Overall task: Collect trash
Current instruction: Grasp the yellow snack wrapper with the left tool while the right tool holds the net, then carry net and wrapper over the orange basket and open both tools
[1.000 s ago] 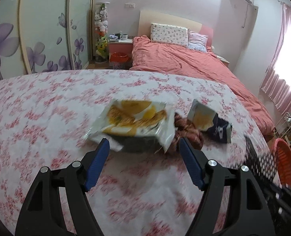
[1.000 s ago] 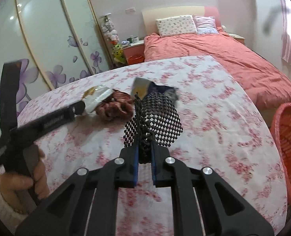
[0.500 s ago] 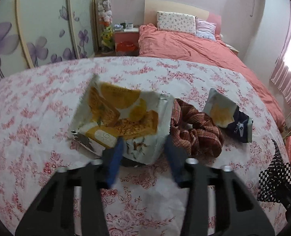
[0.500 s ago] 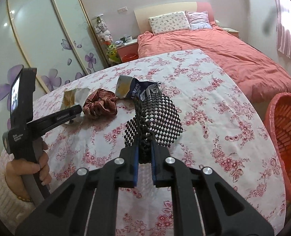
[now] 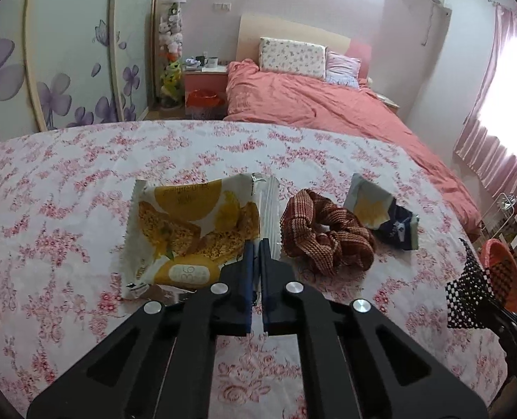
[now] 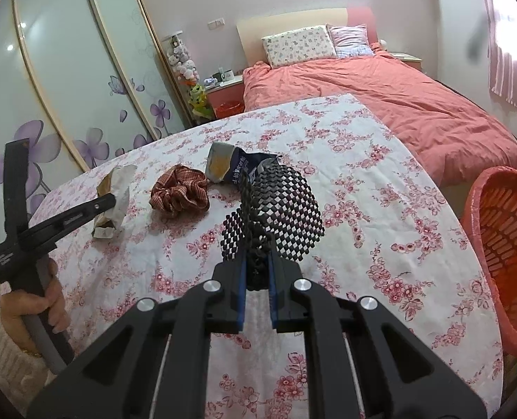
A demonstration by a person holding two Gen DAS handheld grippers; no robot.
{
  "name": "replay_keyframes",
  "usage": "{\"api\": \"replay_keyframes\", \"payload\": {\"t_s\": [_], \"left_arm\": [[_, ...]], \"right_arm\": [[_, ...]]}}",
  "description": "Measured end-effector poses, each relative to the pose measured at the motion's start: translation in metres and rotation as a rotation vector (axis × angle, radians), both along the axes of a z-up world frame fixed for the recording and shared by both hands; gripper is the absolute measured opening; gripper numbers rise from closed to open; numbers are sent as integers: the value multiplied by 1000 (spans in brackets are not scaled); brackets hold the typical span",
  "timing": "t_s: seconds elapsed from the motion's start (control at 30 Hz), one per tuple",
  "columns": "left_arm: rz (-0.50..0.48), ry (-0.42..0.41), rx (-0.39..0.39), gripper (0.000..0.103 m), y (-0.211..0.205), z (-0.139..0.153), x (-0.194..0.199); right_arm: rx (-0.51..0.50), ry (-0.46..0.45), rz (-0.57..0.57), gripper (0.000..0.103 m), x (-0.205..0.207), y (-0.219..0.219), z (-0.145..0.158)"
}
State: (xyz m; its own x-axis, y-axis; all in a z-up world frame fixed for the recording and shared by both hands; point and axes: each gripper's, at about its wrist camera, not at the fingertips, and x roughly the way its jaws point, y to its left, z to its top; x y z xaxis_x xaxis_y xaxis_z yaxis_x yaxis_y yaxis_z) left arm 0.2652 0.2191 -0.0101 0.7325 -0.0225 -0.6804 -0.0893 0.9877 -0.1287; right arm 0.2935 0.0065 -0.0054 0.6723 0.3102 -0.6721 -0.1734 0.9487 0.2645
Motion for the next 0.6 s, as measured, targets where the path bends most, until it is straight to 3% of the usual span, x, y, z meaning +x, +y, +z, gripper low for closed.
{"api": "replay_keyframes", "payload": {"t_s": [0.3, 0.6], "left_arm": [[-50, -43, -15, 3, -22, 28, -17], [-193, -91, -43, 3, -89, 58, -37]], "right_arm": [[19, -65, -28, 11, -16, -17, 26], [44, -157, -117, 11, -48, -72, 61]]}}
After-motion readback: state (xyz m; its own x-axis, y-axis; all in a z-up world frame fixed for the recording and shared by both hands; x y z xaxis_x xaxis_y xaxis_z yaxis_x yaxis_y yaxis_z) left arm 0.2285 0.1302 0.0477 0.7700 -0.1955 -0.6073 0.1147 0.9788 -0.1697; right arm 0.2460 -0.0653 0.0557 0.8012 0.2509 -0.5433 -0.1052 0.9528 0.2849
